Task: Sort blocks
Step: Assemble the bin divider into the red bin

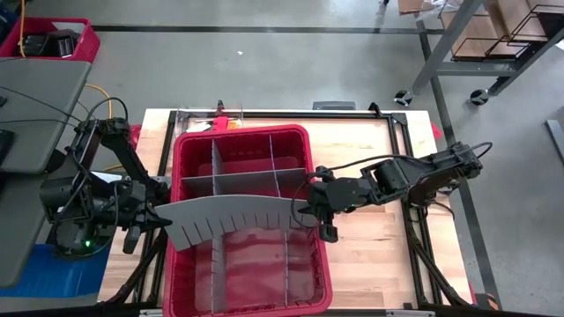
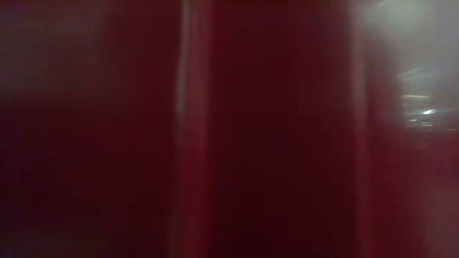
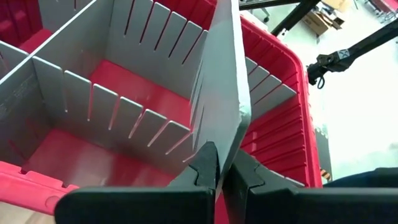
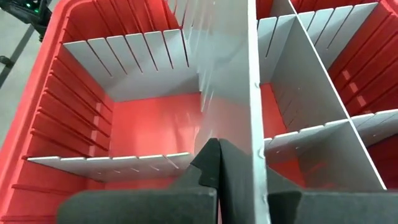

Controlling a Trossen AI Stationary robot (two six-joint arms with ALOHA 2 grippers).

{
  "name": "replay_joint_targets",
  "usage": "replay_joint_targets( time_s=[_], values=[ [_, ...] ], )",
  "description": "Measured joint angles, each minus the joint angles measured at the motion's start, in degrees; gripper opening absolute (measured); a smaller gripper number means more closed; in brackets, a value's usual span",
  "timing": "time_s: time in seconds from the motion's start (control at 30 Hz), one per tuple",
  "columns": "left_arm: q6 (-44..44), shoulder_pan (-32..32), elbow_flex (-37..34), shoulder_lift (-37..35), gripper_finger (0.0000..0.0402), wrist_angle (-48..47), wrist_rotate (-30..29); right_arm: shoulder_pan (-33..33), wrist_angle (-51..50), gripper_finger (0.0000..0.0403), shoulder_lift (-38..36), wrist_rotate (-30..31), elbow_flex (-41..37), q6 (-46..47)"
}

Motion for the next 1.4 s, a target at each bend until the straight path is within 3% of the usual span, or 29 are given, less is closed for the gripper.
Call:
replay_joint_targets(
  time_s=[0.83, 1.4],
  values=[
    [-1.12, 2.08, -0.04, 4.47, 0.0, 0.2, 3.95, -0.02, -2.87, 0.0, 0.24, -2.85, -0.05, -2.19],
    [15.14, 7.96, 4.39, 2.87, 0.0, 0.03, 9.16, -0.01, -3.31, 0.0, 0.04, -3.42, -0.05, -1.63]
  ],
)
